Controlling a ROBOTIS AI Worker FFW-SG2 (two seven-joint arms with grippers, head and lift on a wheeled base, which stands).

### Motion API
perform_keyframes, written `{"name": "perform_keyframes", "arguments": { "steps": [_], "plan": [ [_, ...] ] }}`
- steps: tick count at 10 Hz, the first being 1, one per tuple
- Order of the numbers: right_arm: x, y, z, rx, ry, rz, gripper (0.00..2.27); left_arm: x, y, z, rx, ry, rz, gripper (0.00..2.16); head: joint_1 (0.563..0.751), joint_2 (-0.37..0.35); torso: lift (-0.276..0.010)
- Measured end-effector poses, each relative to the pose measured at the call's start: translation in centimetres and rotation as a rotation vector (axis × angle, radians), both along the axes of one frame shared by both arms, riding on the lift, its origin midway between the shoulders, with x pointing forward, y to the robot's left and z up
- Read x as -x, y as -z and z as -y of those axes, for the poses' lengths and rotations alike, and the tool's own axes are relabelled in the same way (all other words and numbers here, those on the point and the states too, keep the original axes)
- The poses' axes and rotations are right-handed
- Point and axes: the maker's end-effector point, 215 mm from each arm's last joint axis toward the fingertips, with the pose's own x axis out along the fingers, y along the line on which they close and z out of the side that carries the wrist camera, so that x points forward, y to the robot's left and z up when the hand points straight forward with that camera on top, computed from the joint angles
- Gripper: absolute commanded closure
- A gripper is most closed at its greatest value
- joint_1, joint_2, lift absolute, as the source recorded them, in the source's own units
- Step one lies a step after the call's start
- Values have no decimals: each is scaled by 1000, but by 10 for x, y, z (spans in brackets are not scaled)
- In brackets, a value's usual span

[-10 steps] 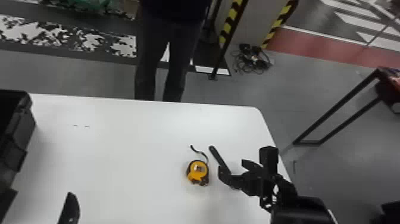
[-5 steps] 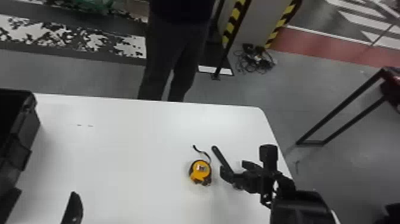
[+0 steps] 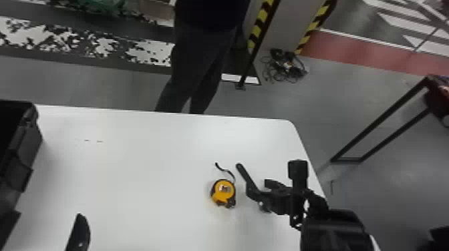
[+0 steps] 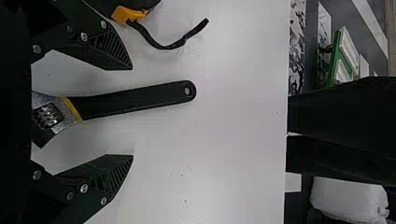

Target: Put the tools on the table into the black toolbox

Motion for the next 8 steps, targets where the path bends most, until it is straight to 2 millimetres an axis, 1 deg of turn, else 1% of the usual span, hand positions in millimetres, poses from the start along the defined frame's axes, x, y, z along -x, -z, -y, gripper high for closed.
{"name": "perform_keyframes", "arguments": {
  "steps": [1,2,3,5,8],
  "plan": [
    [-1,0,0,2,0,0,917,-1,0,-1,1,-3,-1,66,695,-331,-39],
    [-1,0,0,2,2,0,1406,-1,1,-3,1,-5,-2,66,695,-328,-39],
    [0,1,0,2,5,-2,1737,-2,1,-3,2,-6,-2,66,695,-327,-39],
    [3,3,0,2,9,-9,2256,-2,1,-3,2,-7,-1,66,695,-328,-39],
    [9,6,0,11,7,-13,2256,-2,1,-4,2,-8,-1,66,695,-331,-39]
  ]
}}
